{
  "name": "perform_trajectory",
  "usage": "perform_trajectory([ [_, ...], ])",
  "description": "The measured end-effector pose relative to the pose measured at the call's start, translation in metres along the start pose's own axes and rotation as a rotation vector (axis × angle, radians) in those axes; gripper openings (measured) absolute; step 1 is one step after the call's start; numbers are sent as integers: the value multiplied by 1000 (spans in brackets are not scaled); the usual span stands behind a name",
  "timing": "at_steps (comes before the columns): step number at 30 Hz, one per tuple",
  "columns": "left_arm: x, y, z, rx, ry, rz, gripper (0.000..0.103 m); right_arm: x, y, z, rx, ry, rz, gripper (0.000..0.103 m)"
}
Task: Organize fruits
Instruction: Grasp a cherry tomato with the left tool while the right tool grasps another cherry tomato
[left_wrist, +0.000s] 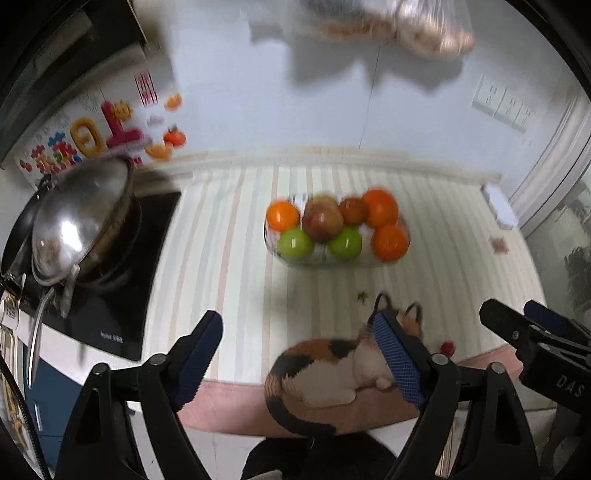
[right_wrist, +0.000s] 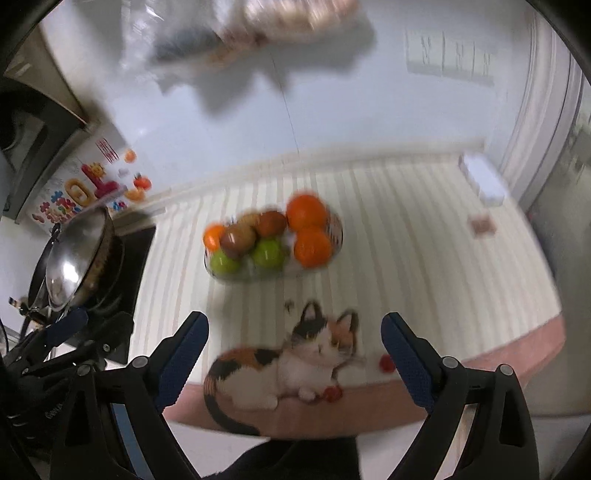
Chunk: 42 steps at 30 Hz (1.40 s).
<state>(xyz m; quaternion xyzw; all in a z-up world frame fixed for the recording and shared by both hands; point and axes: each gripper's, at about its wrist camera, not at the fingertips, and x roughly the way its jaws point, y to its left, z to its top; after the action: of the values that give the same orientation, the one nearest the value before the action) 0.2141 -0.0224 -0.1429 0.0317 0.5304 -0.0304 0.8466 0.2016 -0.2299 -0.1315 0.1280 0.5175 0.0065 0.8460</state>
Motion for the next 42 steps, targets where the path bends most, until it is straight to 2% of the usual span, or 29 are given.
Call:
perform_trajectory([
  [5, 59, -17, -23, 23, 145, 26, 88, 72, -38, -29, 56, 189, 10, 94],
  [7, 80, -25, -33, 24, 196, 45, 88, 100, -49, -41, 69, 255, 33, 73],
  [9, 97, -31, -40, 12, 241, 53, 88, 131, -59, -55, 81, 338, 54, 64],
  [11, 114, -38, -48, 0, 293, 52, 88, 155, -66, -69, 80, 395, 72, 60],
  [12, 122, -43, -52, -7, 320, 44, 88, 162, -70, -73, 87, 413, 87, 54],
  [14, 137, -56, -58, -12, 370, 22, 88, 165, -85, -73, 124, 402, 98, 54],
  [18, 161, -90, -67, 13, 448, -47, 88, 159, -120, -61, 147, 330, 55, 54],
  [21, 181, -121, -77, 59, 503, -93, 88, 157, -143, -54, 158, 311, 39, 44],
  [23, 192, -139, -82, 82, 519, -110, 88, 156, -154, -54, 149, 308, 28, 42],
  [24, 196, -145, -84, 89, 525, -120, 86, 155, -158, -55, 147, 304, 22, 42],
  [26, 204, -157, -87, 106, 537, -125, 76, 156, -168, -53, 145, 305, 18, 42],
  [27, 209, -162, -89, 115, 545, -122, 66, 156, -171, -53, 146, 305, 18, 42],
  [29, 205, -172, -87, 153, 498, -102, 55, 158, -176, -53, 151, 314, 26, 42],
  [31, 203, -177, -85, 171, 482, -86, 34, 160, -180, -55, 162, 325, 46, 42],
  [34, 201, -174, -79, 150, 484, -94, 22, 165, -181, -56, 161, 341, 73, 42],
  [37, 201, -155, -71, 93, 488, -96, 19, 173, -174, -57, 145, 365, 95, 42],
  [42, 202, -102, -53, -71, 491, -111, 19, 189, -157, -60, 92, 401, 115, 42],
])
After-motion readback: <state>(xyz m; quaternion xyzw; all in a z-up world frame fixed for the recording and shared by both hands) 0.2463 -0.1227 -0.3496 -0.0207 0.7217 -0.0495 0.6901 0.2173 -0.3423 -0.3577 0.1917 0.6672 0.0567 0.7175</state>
